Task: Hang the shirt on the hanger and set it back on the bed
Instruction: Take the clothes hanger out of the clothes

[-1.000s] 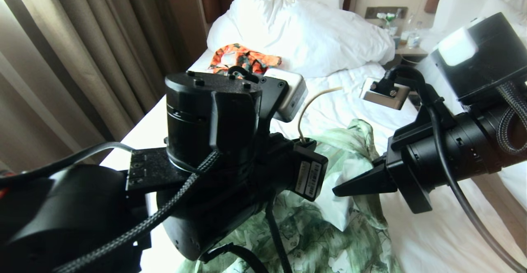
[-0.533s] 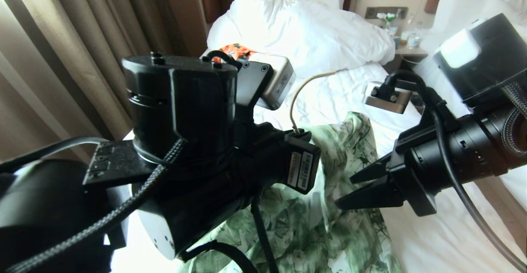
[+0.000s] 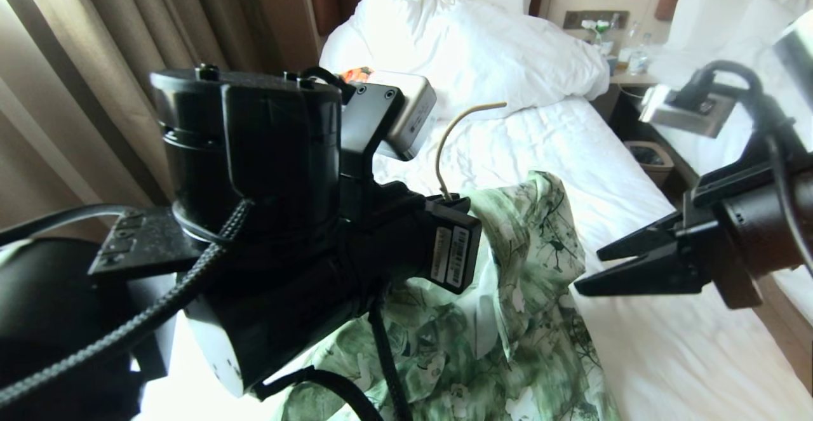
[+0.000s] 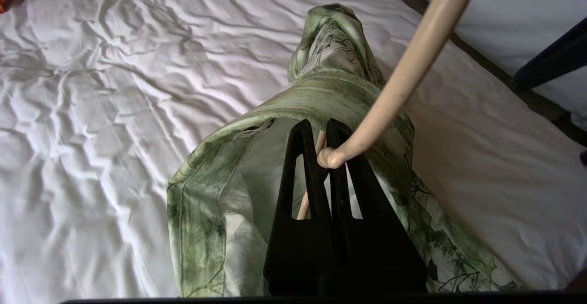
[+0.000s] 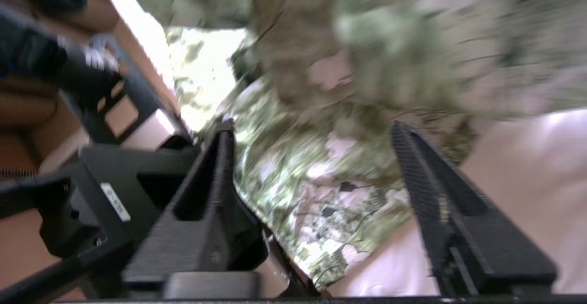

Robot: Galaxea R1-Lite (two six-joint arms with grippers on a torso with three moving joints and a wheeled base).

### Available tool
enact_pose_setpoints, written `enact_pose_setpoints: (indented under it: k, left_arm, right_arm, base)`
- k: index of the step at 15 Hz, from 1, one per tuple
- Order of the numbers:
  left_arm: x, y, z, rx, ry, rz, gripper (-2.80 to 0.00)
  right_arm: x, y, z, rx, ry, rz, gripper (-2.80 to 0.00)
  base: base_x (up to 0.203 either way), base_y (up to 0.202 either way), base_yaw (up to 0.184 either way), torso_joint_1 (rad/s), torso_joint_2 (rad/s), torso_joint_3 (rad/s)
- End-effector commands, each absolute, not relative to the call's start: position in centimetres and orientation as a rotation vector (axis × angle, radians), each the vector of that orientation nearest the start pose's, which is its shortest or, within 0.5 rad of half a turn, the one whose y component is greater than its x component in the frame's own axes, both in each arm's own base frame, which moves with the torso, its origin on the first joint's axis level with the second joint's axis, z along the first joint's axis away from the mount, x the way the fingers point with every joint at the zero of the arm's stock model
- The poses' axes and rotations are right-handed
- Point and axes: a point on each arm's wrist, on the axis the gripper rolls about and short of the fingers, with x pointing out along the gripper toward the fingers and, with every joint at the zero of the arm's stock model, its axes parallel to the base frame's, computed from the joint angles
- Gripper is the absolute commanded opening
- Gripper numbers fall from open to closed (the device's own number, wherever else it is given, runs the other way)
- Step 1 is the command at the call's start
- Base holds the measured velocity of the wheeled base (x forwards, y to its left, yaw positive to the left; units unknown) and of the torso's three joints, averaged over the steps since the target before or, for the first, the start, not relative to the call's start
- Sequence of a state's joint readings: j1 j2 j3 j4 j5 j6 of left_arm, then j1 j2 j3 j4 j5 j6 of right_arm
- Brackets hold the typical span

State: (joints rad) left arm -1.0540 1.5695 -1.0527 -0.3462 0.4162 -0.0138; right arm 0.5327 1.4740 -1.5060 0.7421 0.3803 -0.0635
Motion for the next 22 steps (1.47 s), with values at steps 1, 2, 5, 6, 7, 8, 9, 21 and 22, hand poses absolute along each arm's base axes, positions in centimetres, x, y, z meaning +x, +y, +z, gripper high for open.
enact_pose_setpoints:
  k: [1,2,5,6,7,8,9,21,22]
  left_arm:
    - [15.0,-24.5,26.7,0.099,0.129,-0.633,-2.8]
    - [15.0,-24.4,27.1,0.108,0.138,-0.629,-2.8]
    - [15.1,-23.4,28.5,0.126,0.16,-0.611,-2.8]
    - [15.2,-23.2,28.7,0.133,0.169,-0.603,-2.8]
    - [15.2,-22.9,28.9,0.147,0.184,-0.598,-2.8]
    - [15.0,-22.6,29.1,0.157,0.195,-0.596,-2.8]
    - [14.9,-22.2,29.4,0.16,0.199,-0.594,-2.8]
    - [13.6,-18.7,35.4,0.256,0.309,-0.555,-2.8]
    - [13.5,-18.2,35.8,0.259,0.316,-0.544,-2.8]
  right_arm:
    - [17.7,9.3,33.6,-0.035,0.617,0.817,-2.8]
    - [17.6,8.6,34.0,0.0,0.603,0.786,-2.8]
    - [17.9,7.4,33.6,0.029,0.616,0.718,-2.8]
    - [17.7,7.1,33.5,0.029,0.619,0.707,-2.8]
    - [17.7,6.9,33.4,0.032,0.619,0.694,-2.8]
    - [17.6,6.6,33.5,0.037,0.614,0.685,-2.8]
    - [17.4,6.3,33.7,0.043,0.605,0.676,-2.8]
    - [15.2,5.4,34.0,0.042,0.565,0.66,-2.8]
    - [15.2,5.4,34.1,0.043,0.565,0.658,-2.8]
  base:
    - [0.0,0.0,0.0,0.0,0.0,0.0]
    - [0.0,0.0,0.0,0.0,0.0,0.0]
    - [0.0,0.0,0.0,0.0,0.0,0.0]
    - [0.0,0.0,0.0,0.0,0.0,0.0]
    - [0.0,0.0,0.0,0.0,0.0,0.0]
    - [0.0,0.0,0.0,0.0,0.0,0.0]
    - [0.0,0.0,0.0,0.0,0.0,0.0]
    - [0.0,0.0,0.0,0.08,-0.39,-0.306]
    - [0.0,0.0,0.0,0.148,-0.51,-0.356]
